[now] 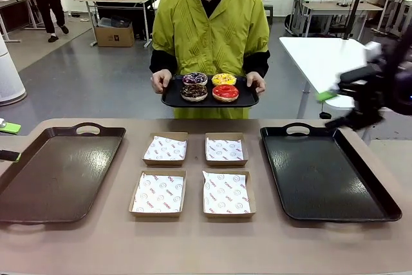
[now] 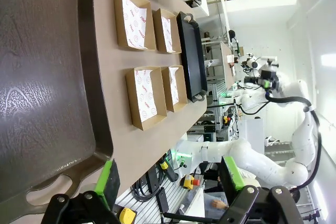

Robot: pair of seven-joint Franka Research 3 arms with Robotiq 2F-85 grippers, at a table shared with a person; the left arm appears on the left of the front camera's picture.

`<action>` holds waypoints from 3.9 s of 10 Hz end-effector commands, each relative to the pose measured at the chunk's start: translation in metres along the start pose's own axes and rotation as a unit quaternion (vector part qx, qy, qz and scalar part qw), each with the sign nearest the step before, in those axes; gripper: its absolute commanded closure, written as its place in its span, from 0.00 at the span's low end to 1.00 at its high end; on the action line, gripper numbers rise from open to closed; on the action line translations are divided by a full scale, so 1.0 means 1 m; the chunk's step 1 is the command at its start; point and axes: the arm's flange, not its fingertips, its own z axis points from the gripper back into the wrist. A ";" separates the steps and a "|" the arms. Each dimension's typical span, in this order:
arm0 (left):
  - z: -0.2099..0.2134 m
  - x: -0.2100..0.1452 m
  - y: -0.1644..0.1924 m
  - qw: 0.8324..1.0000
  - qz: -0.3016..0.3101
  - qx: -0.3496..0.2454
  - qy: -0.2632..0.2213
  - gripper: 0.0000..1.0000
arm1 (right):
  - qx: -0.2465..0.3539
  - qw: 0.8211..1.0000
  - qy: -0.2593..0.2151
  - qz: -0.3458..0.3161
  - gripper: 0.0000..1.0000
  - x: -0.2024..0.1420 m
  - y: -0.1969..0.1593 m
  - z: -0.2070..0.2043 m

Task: Individually package the donuts and arrange them on the tray.
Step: Pick up one Paper togo box.

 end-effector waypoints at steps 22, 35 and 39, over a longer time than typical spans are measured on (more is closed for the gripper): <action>0.000 0.001 -0.001 1.000 -0.003 -0.004 -0.004 0.00 | -0.471 0.881 0.017 -0.046 0.00 0.131 -0.002 -0.243; 0.000 0.001 -0.001 1.000 -0.003 -0.004 -0.004 0.00 | -0.459 0.888 0.022 -0.019 1.00 0.175 -0.042 -0.307; 0.000 0.001 -0.001 1.000 -0.003 -0.004 -0.004 0.00 | -0.454 0.891 0.025 -0.025 1.00 0.174 -0.044 -0.305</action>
